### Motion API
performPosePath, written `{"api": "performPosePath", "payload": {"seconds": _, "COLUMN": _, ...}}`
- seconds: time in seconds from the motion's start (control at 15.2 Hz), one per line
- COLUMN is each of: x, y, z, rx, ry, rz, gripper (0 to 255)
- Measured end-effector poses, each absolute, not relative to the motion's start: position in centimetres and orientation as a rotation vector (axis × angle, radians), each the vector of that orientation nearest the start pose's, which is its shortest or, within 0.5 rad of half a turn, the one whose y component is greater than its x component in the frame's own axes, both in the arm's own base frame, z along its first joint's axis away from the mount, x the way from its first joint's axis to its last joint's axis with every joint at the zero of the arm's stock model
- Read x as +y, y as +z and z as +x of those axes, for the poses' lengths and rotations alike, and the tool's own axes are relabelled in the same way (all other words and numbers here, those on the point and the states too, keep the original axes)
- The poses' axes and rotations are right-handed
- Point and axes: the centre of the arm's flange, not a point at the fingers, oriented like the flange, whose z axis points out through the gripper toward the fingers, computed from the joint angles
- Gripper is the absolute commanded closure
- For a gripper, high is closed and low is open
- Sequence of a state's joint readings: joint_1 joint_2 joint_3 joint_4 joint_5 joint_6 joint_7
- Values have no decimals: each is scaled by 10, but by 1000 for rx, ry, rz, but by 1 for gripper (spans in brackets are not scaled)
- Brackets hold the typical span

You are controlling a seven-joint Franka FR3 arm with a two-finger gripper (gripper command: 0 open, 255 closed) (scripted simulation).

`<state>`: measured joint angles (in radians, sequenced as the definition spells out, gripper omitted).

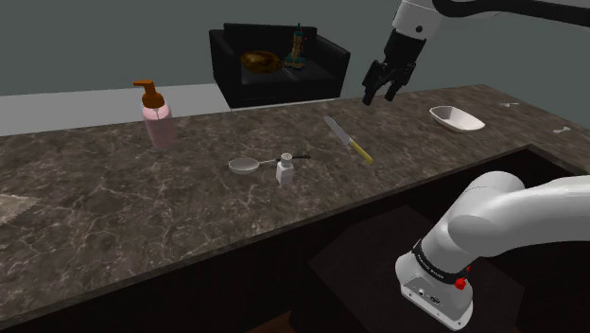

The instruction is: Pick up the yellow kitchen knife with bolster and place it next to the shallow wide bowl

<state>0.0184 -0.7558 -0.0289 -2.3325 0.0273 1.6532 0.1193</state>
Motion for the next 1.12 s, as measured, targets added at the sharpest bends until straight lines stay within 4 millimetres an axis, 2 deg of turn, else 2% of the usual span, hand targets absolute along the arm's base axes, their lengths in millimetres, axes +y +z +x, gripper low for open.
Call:
{"api": "performPosePath", "payload": {"seconds": 0.13, "x": -5, "y": 595, "z": 327, "rx": 197, "ry": -114, "rz": -3084, "gripper": 0}}
{"api": "performPosePath", "payload": {"seconds": 0.26, "x": -11, "y": 582, "z": 337, "rx": 217, "ry": -116, "rz": -3090, "gripper": 0}}
{"api": "performPosePath", "payload": {"seconds": 1.12, "x": -77, "y": 452, "z": 421, "rx": 377, "ry": -138, "rz": -3131, "gripper": 0}}
